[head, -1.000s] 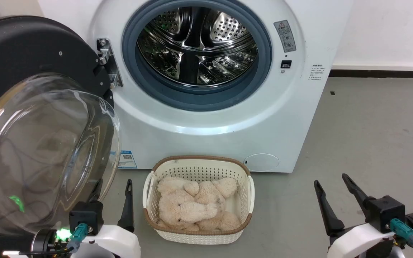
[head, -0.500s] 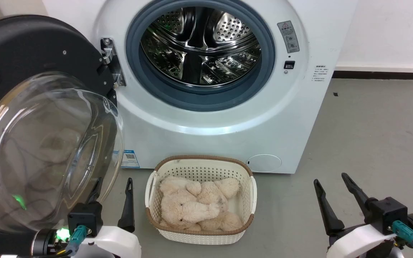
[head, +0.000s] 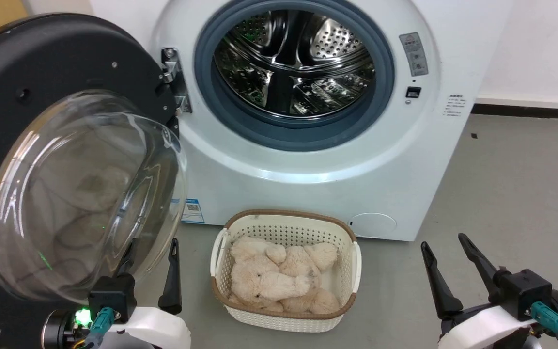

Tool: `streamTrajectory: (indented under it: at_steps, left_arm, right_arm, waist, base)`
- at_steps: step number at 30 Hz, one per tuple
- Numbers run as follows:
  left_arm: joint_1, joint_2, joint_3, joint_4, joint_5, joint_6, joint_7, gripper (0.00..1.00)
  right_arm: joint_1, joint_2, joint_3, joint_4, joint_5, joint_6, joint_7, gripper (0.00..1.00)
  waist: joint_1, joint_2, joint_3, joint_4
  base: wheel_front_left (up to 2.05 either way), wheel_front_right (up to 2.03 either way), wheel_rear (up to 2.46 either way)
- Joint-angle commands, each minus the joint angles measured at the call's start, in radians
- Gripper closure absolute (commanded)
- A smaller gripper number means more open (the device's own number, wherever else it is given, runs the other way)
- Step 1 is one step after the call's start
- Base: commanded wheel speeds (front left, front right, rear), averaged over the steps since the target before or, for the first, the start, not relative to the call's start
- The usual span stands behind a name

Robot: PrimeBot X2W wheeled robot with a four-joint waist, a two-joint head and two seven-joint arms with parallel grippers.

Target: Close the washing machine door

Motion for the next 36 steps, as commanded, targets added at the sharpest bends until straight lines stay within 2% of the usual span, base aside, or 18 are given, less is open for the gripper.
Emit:
streamTrajectory:
  at_steps: [1, 26, 36]
  left_arm:
    - [0.011, 0.0, 0.001, -0.006, -0.01, 0.002, -0.011, 0.0]
    - [0.037, 0.0, -0.001, -0.022, -0.028, 0.002, -0.063, 0.0]
    - [0.047, 0.0, 0.006, -0.044, -0.045, 0.017, -0.088, 0.0]
  right_arm:
    - [0.014, 0.001, 0.005, 0.002, 0.011, 0.0, -0.01, 0.0]
    - [0.027, 0.001, 0.042, 0.017, 0.055, 0.0, -0.062, 0.0]
    - [0.012, 0.002, 0.07, 0.029, 0.072, 0.0, -0.087, 0.0]
  waist:
    - [0.0, 0.0, -0.001, 0.011]
    - [0.0, 0.0, -0.019, 0.167]
    - [0.0, 0.0, -0.012, 0.223]
  base:
    - [0.0, 0.0, 0.0]
    - [0.0, 0.0, 0.0]
    - [0.0, 0.0, 0.0]
